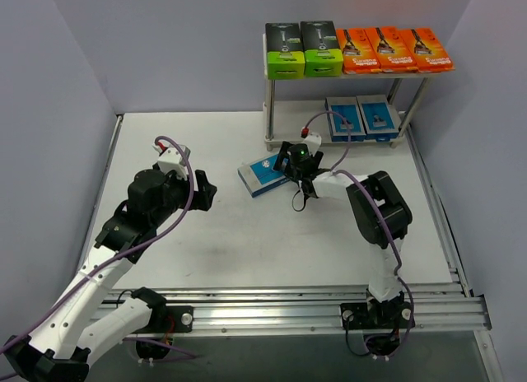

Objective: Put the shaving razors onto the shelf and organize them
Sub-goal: Grab a shaving razor with the right arm

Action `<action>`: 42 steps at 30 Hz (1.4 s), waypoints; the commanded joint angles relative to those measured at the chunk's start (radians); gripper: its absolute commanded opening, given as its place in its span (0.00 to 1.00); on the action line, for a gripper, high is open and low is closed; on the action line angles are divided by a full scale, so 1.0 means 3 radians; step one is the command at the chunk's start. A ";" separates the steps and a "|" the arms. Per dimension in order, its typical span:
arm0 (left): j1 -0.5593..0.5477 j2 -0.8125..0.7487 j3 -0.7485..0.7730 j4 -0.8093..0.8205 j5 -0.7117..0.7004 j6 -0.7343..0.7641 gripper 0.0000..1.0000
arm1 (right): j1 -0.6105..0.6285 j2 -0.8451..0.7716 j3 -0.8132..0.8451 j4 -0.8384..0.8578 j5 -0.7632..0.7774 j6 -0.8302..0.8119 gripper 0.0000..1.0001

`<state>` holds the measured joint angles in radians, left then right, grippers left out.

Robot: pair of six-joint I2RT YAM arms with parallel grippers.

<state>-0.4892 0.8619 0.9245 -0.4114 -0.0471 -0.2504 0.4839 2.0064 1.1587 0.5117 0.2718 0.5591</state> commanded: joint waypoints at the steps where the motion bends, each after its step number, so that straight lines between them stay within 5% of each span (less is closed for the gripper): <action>1: -0.0016 0.0000 0.0170 0.0022 -0.0027 0.0037 0.89 | -0.0043 0.0056 0.0090 0.0073 -0.0082 -0.0074 0.86; 7: 0.0005 0.0016 0.0170 0.0022 -0.0022 0.0042 0.89 | 0.0074 -0.0203 -0.0149 0.0318 -0.0379 -0.0048 0.82; 13: 0.0092 -0.0010 0.0160 0.0032 -0.0007 0.0032 0.89 | 0.0508 -0.1175 -0.1284 0.1321 -0.1407 0.0410 0.77; 21: 0.0168 -0.0046 0.0150 0.0042 -0.0032 0.0027 0.89 | 0.0427 -0.2193 -0.1935 0.0856 -0.1156 0.0392 0.79; 30: 0.0174 0.0031 0.0135 0.0037 -0.0058 0.0027 0.89 | 0.0269 -0.1770 -0.1822 0.0871 -0.1008 0.0656 0.70; 42: 0.0168 0.0138 0.0129 0.0052 0.0055 0.0001 0.89 | 0.0161 -0.0783 -0.2073 0.1858 -0.0957 0.1582 0.59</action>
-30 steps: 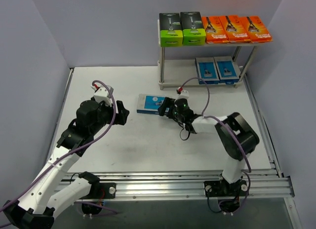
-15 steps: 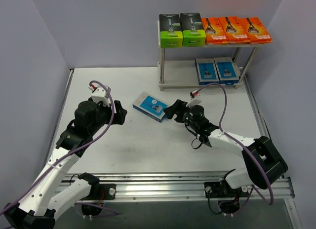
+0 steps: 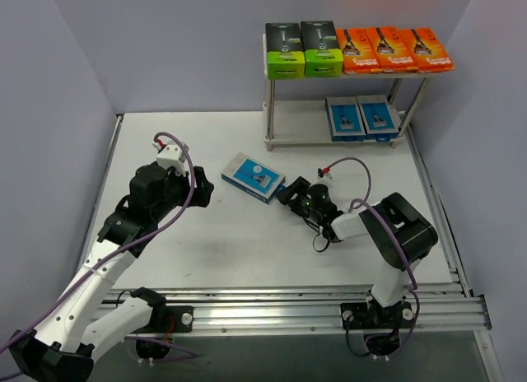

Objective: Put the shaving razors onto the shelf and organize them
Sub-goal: Grab a shaving razor with the right arm

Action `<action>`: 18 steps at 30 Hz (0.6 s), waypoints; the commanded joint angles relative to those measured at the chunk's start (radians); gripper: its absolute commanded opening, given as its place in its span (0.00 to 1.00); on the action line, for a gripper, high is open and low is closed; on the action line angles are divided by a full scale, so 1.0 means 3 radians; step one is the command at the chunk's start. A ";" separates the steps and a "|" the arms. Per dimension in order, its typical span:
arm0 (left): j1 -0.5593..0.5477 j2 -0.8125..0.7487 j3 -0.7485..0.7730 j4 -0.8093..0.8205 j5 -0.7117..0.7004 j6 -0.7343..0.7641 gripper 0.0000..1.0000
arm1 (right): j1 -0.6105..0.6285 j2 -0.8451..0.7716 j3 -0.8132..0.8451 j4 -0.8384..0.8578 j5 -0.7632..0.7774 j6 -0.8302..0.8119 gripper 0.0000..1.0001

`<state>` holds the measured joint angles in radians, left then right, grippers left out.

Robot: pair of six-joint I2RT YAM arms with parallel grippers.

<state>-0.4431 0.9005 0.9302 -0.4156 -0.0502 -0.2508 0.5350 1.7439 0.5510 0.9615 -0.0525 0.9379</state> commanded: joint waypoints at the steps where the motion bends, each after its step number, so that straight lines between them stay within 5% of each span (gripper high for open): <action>1: 0.0015 0.0015 0.0110 0.0066 0.0070 -0.0002 0.89 | -0.0009 0.0159 -0.0052 0.0415 0.0134 0.0371 0.58; 18: 0.0015 0.0077 0.0105 0.0087 0.0136 -0.0018 0.89 | -0.0147 0.0788 -0.0022 0.1054 0.0093 0.0913 0.46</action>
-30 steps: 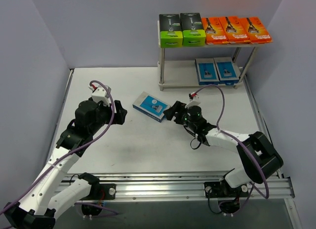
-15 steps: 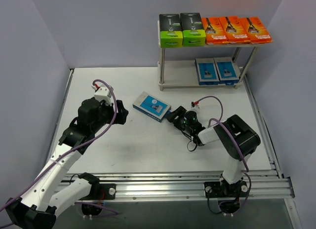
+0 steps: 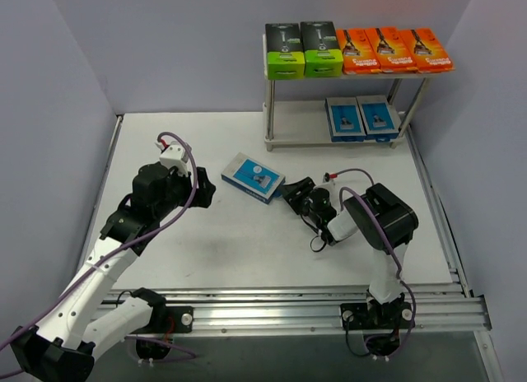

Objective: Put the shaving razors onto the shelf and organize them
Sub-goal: Grab a shaving razor with the right arm

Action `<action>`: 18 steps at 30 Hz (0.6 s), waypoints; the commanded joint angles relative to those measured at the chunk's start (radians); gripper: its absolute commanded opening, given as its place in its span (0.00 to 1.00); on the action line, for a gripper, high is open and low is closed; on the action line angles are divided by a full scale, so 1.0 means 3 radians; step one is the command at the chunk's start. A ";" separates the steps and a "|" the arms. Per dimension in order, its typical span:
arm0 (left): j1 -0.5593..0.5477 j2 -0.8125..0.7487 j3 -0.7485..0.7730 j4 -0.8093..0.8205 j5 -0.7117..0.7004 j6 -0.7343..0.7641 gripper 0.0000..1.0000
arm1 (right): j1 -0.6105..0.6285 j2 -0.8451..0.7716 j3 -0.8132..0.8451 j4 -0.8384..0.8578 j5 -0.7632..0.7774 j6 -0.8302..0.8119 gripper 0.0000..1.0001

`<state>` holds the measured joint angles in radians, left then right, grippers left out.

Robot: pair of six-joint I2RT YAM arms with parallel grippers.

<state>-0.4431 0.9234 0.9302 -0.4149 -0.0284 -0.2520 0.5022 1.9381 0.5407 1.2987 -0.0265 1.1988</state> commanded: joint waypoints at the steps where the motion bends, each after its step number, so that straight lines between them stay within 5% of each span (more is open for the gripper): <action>1: 0.0015 0.0000 0.0105 0.0084 0.0064 -0.0014 0.89 | -0.0038 0.0161 0.0018 -0.0070 0.0012 0.0049 0.45; 13: 0.0015 -0.0010 0.0105 0.0079 0.0069 -0.0019 0.89 | -0.0063 0.0340 0.0171 0.0032 -0.0096 0.0115 0.35; 18: 0.0015 -0.0010 0.0100 0.0079 0.0064 -0.0024 0.89 | -0.0063 0.0427 0.0151 0.0201 -0.0116 0.0197 0.15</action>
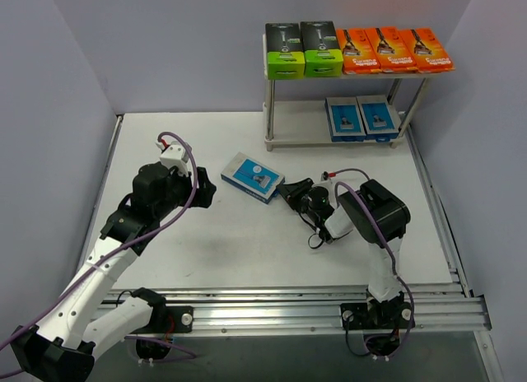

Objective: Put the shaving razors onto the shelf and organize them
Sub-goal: Grab a shaving razor with the right arm

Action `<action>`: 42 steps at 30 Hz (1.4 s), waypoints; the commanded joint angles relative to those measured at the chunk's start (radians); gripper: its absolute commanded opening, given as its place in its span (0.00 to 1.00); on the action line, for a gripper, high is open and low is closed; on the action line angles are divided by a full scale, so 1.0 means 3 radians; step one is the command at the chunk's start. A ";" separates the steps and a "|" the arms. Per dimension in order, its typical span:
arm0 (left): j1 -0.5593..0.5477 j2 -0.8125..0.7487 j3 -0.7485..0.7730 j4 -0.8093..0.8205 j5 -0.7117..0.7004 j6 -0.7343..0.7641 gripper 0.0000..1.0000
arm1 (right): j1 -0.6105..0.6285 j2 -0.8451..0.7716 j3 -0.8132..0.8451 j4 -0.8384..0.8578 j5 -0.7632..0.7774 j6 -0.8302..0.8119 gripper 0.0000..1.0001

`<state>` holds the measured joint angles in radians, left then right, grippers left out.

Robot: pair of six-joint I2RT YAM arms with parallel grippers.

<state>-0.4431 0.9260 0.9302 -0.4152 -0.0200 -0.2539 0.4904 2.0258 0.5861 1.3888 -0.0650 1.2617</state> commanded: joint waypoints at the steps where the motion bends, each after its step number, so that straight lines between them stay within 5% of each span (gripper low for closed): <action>1: 0.0015 -0.0019 0.0100 0.0080 0.0036 -0.0018 0.89 | -0.0024 0.0150 -0.0011 -0.0074 0.0002 0.0002 0.13; 10: 0.0015 -0.0003 0.0095 0.0085 0.0036 -0.0018 0.89 | -0.0024 0.0242 -0.0103 0.0249 -0.0049 0.0171 0.00; 42: -0.0021 0.0002 0.0095 0.0075 -0.0015 -0.0023 0.89 | -0.0121 -0.1107 -0.0660 -0.0170 0.0114 0.0171 0.00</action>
<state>-0.4442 0.9318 0.9302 -0.4152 -0.0212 -0.2543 0.4633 1.7603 0.3950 1.3182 -0.0677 1.3308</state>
